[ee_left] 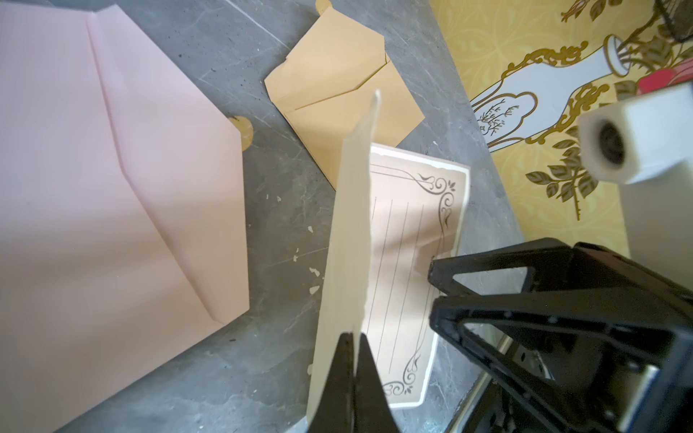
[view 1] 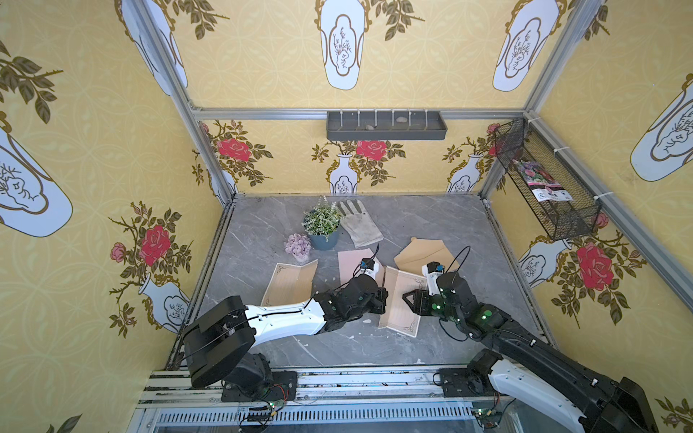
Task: Take the letter paper out of the envelope
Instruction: Unfold the letter paper, then place the letter paper at the center of the board.
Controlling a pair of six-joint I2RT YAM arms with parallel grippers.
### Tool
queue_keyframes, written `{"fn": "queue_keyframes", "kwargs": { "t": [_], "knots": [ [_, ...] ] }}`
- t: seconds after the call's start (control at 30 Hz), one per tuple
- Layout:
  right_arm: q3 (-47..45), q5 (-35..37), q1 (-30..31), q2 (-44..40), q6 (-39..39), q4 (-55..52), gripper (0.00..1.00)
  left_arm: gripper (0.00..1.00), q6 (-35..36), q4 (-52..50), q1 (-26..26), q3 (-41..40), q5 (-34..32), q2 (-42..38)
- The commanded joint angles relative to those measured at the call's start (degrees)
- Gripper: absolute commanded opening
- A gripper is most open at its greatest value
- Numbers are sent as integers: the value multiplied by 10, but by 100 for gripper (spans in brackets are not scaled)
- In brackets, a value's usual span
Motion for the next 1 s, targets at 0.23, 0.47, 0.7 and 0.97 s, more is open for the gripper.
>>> {"fn": "queue_keyframes", "kwargs": {
  "t": [0.23, 0.47, 0.7, 0.97],
  "knots": [
    [70, -21, -4, -28, -40, -93, 26, 0, -25, 120, 19, 33, 74, 73],
    [12, -40, -26, -29, -27, -50, 10, 0, -62, 231, 28, 8, 109, 126],
    [-32, -61, -38, 20, -16, 14, 8, 0, -168, 484, 82, -61, 197, 249],
    [-59, -68, -77, 42, -20, 44, 3, 0, -174, 485, 77, -58, 200, 282]
  ]
}}
